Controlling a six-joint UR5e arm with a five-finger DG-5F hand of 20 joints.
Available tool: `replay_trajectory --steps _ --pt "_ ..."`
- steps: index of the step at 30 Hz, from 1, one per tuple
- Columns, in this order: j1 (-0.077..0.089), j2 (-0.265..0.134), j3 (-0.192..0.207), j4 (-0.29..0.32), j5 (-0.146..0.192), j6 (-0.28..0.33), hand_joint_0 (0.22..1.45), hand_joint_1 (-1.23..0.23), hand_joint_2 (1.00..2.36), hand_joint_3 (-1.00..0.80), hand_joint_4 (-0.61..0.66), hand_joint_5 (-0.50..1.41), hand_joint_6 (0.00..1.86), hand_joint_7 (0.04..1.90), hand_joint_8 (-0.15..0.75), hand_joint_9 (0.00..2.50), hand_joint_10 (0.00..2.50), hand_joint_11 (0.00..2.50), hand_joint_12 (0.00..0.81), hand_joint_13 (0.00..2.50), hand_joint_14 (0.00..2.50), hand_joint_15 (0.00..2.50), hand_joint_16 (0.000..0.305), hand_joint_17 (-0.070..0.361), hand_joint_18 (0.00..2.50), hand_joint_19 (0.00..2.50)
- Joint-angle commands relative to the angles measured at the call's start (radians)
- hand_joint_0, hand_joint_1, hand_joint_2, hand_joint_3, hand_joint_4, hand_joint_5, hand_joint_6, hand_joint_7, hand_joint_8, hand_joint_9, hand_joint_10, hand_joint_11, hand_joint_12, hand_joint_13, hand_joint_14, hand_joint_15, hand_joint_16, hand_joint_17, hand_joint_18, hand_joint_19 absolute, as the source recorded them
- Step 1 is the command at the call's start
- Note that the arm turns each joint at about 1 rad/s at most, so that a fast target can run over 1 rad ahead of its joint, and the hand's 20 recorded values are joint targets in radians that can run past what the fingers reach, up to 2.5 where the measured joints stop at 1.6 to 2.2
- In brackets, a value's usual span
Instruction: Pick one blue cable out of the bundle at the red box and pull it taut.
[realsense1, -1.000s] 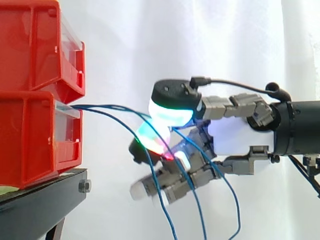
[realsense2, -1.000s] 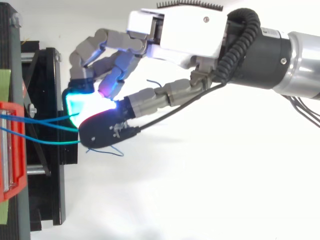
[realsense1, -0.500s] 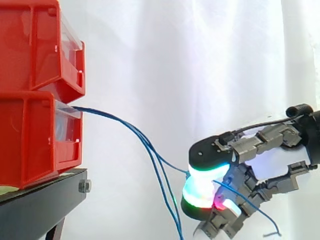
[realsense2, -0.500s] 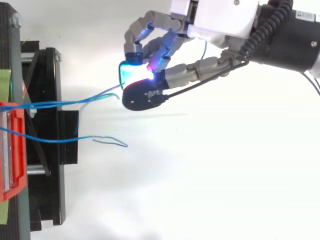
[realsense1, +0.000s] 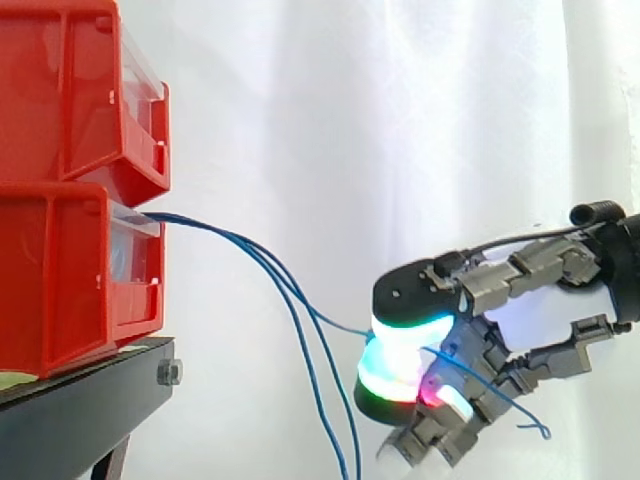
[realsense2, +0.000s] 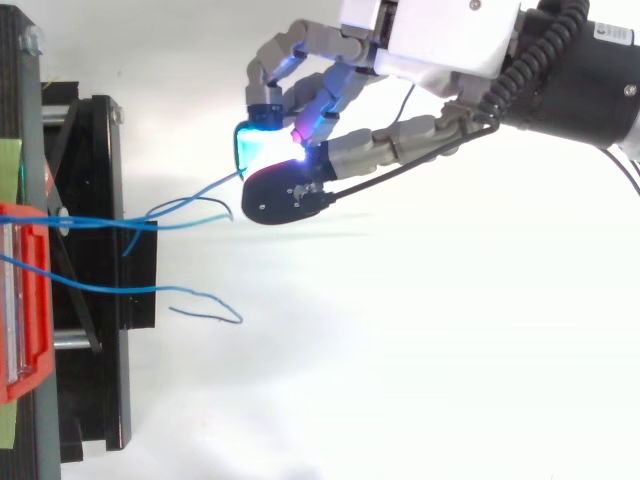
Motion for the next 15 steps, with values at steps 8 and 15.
replay_trajectory --steps 8,15 --pt "0.004 -0.001 0.0 0.148 -0.08 -0.002 0.63 -0.84 1.01 0.0 0.04 -0.11 0.93 1.1 0.428 1.03 0.01 1.04 0.498 0.59 0.01 0.22 0.061 0.138 0.52 0.24" --pt "0.006 -0.001 0.0 0.169 -0.103 -0.002 0.63 -0.84 1.01 0.0 0.04 -0.11 0.93 1.1 0.427 1.03 0.01 1.03 0.495 0.59 0.01 0.23 0.062 0.139 0.52 0.24"
